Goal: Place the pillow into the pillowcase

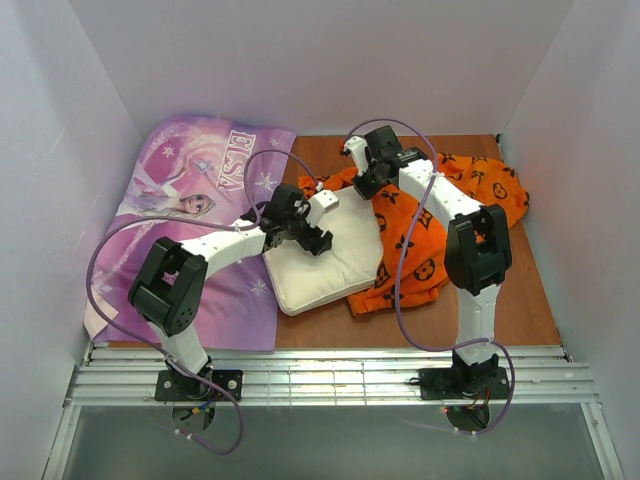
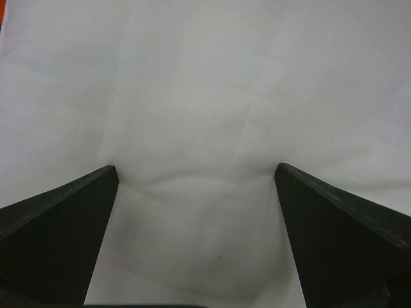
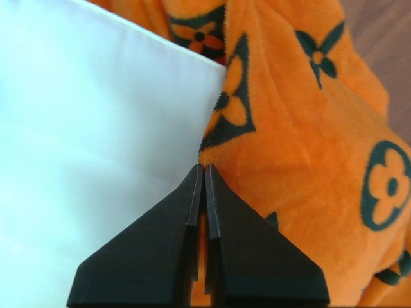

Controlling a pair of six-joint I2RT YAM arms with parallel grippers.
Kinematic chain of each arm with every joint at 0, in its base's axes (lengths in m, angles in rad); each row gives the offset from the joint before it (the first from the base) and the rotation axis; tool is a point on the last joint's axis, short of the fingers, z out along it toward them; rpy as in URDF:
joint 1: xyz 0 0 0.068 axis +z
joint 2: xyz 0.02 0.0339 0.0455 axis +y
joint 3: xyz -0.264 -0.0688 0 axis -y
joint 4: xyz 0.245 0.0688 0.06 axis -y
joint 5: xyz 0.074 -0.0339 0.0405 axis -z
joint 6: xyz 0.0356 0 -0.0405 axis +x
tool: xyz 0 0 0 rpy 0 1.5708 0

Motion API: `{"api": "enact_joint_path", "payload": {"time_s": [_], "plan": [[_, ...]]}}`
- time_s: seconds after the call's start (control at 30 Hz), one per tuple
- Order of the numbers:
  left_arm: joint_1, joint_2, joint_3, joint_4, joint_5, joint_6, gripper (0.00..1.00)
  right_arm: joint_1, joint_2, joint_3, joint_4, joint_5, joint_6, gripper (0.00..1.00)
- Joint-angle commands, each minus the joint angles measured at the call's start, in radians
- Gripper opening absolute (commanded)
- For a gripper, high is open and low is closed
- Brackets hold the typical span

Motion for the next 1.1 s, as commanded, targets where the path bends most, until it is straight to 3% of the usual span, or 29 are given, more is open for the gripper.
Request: {"api": "enact_joint_path", "payload": {"time_s": [0.0,0.07,0.13,0.17,0.2,0.27,0.3,0.33,0.47,0.57,0.73,0.83,0.87,0.97,1.0,1.07], "plan": [[0.011,0.032,0.06,0.051,0.069,0.155,0.94,0.003,-0.043,-0.009,-0.02,-0.149,0.018,0.01],[0.009,0.059,0.069,0.037,0.118,0.161,0.93,0.001,-0.051,-0.003,-0.026,-0.234,0.03,0.01],[0.011,0.118,0.077,0.032,0.147,0.157,0.85,-0.003,-0.058,-0.001,-0.033,-0.331,0.057,0.01],[0.011,0.138,0.083,0.031,0.186,0.158,0.74,-0.017,-0.061,-0.007,-0.032,-0.47,0.079,0.01],[0.011,0.176,0.088,0.031,0.203,0.157,0.52,-0.022,-0.06,-0.012,-0.029,-0.543,0.102,0.01],[0.009,0.199,0.088,0.05,0.25,0.137,0.34,-0.023,-0.042,-0.003,-0.024,-0.687,0.17,0.01],[0.009,0.201,0.08,0.086,0.266,0.122,0.1,-0.025,-0.039,-0.001,-0.008,-0.724,0.209,0.01],[0.008,0.193,0.077,0.098,0.313,0.117,0.0,-0.023,-0.045,-0.003,0.014,-0.794,0.234,0.01],[0.009,0.063,0.016,0.243,0.443,0.085,0.0,-0.011,-0.121,-0.035,0.107,-0.951,0.36,0.01],[0.009,-0.048,0.011,0.227,0.521,0.034,0.0,0.018,-0.28,-0.104,0.232,-1.039,0.528,0.01],[0.009,-0.187,-0.082,0.132,0.606,0.124,0.0,-0.012,-0.454,-0.475,0.446,-1.03,0.708,0.01],[0.032,-0.212,-0.055,-0.058,0.585,0.105,0.25,-0.022,-0.5,-0.567,0.38,-0.927,0.557,0.01],[0.049,-0.248,-0.047,-0.102,0.583,0.018,0.42,-0.022,-0.508,-0.573,0.293,-0.895,0.424,0.01],[0.164,-0.334,-0.067,-0.103,0.576,-0.171,0.63,-0.025,-0.531,-0.593,0.201,-0.781,0.294,0.01],[0.207,-0.35,-0.076,-0.103,0.563,-0.184,0.79,-0.023,-0.538,-0.601,0.159,-0.754,0.229,0.01],[0.227,-0.343,-0.081,-0.154,0.476,-0.167,0.83,-0.02,-0.537,-0.634,0.131,-0.726,0.173,0.01]]}}
